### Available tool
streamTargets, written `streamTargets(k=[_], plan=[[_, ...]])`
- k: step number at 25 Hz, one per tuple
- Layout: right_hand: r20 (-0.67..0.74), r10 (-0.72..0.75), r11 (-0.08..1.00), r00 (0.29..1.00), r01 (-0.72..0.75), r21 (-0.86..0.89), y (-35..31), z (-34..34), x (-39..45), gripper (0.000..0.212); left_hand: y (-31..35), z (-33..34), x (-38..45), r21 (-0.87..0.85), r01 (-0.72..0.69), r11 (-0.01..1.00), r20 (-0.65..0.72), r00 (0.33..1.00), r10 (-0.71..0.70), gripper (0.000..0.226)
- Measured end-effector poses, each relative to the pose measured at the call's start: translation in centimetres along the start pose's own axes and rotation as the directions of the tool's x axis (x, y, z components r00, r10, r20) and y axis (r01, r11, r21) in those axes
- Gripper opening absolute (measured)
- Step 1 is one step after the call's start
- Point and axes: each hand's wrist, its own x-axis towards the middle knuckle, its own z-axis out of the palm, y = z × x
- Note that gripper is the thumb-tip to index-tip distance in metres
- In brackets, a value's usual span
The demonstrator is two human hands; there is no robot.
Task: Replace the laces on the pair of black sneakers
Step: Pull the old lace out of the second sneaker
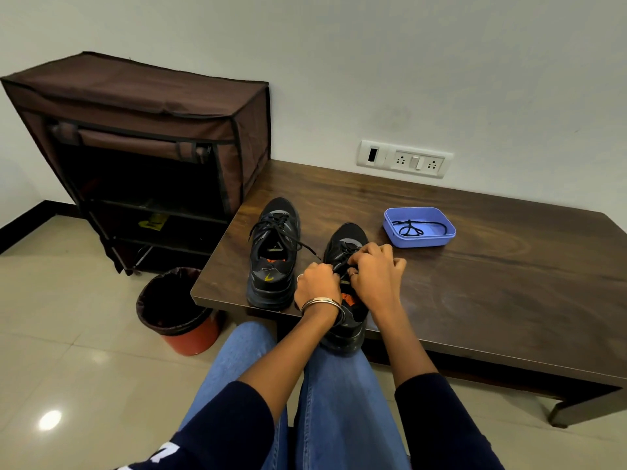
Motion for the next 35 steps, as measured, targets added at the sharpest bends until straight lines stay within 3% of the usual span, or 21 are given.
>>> streamTargets(k=[2,3,4,5,6,7,8,10,12,14,16,19,22,24,25,26,27,29,31,33,35], plan=[[-0.072,0.050,0.983,0.996,-0.037,0.180,-0.2,0.3,-0.3,0.020,0.0,0.1,0.0,0.007,0.020,1.000,-0.001,1.000,-0.020,0.025],[-0.077,0.153,0.895,0.985,-0.105,0.433,-0.2,0.1,-0.6,0.018,0.1,0.3,0.1,0.007,0.029,1.000,-0.002,1.000,-0.029,0.026],[-0.024,0.307,0.624,0.952,-0.182,0.760,-0.1,-0.6,-0.7,0.017,0.2,0.4,0.1,0.007,0.034,0.999,-0.003,0.999,-0.034,0.026],[0.091,0.452,0.205,0.888,-0.203,0.958,0.1,-1.4,-0.7,0.016,0.2,0.5,0.2,0.010,0.032,0.999,-0.006,0.999,-0.032,0.025],[0.233,0.558,-0.144,0.796,-0.184,0.972,0.7,-1.8,-0.7,0.016,0.2,0.6,0.2,0.014,0.027,1.000,-0.006,1.000,-0.027,0.025],[0.341,0.618,-0.319,0.708,-0.171,0.932,1.4,-2.0,-0.5,0.018,0.3,0.5,0.2,0.013,0.023,1.000,-0.008,1.000,-0.023,0.025],[0.399,0.663,-0.347,0.634,-0.212,0.913,2.1,-1.9,-0.4,0.019,0.2,0.6,0.1,0.010,0.018,1.000,-0.006,1.000,-0.018,0.025],[0.332,0.743,-0.146,0.581,-0.343,0.928,2.8,-1.5,-0.1,0.020,0.3,0.6,0.1,0.008,0.008,1.000,-0.011,1.000,-0.007,0.026],[0.083,0.698,0.332,0.711,-0.424,0.842,2.1,-1.3,-0.1,0.036,0.4,0.6,0.2,0.013,0.013,1.000,-0.022,1.000,-0.013,0.025],[-0.068,0.408,0.766,0.910,-0.301,0.568,0.8,-1.1,-0.1,0.038,0.3,0.6,0.2,0.012,0.029,0.999,-0.015,0.999,-0.029,0.024],[-0.030,0.115,0.962,0.993,-0.104,0.252,-0.6,-0.9,0.0,0.027,0.3,0.3,0.0,0.025,0.027,0.999,-0.004,1.000,-0.027,0.025],[-0.002,-0.023,0.998,1.000,0.023,-0.059,-1.2,0.5,0.0,0.019,0.1,0.2,0.0,0.033,0.006,0.999,0.004,1.000,-0.006,0.026],[-0.094,0.190,0.887,0.977,-0.130,0.444,-0.7,-0.1,-0.4,0.013,0.0,0.3,0.0,0.031,-0.002,1.000,0.002,1.000,0.002,0.025],[-0.029,0.509,0.336,0.860,-0.168,0.927,0.2,-1.3,-0.5,0.013,0.0,0.5,0.1,0.028,-0.002,1.000,0.000,1.000,0.002,0.025],[0.035,0.657,0.075,0.753,-0.112,0.991,0.9,-1.7,-0.5,0.012,0.0,0.6,0.1,0.032,-0.004,0.999,0.001,1.000,0.004,0.025],[0.082,0.761,-0.047,0.644,-0.071,0.996,1.5,-2.0,-0.4,0.010,-0.1,0.6,0.1,0.036,-0.007,0.999,0.001,1.000,0.007,0.025],[0.085,0.824,-0.030,0.560,-0.107,0.994,2.1,-2.1,-0.2,0.007,-0.1,0.6,0.0,0.039,-0.008,0.999,-0.001,1.000,0.008,0.025],[-0.028,0.841,0.256,0.540,-0.352,0.900,2.7,-1.9,0.1,0.017,0.0,0.6,0.0,0.038,-0.012,0.999,-0.001,1.000,0.012,0.025],[-0.145,0.675,0.595,0.724,-0.418,0.687,2.4,-1.4,0.2,0.037,0.1,0.5,0.1,0.043,-0.020,0.999,-0.001,1.000,0.020,0.025],[-0.151,0.354,0.835,0.923,-0.239,0.496,1.0,-0.7,0.3,0.032,0.1,0.3,0.0,0.054,-0.020,0.998,0.007,1.000,0.020,0.025],[-0.034,0.084,0.974,0.996,-0.075,0.216,-0.4,0.2,0.4,0.023,0.1,0.1,-0.1,0.053,-0.010,0.999,0.023,1.000,0.009,0.027]])
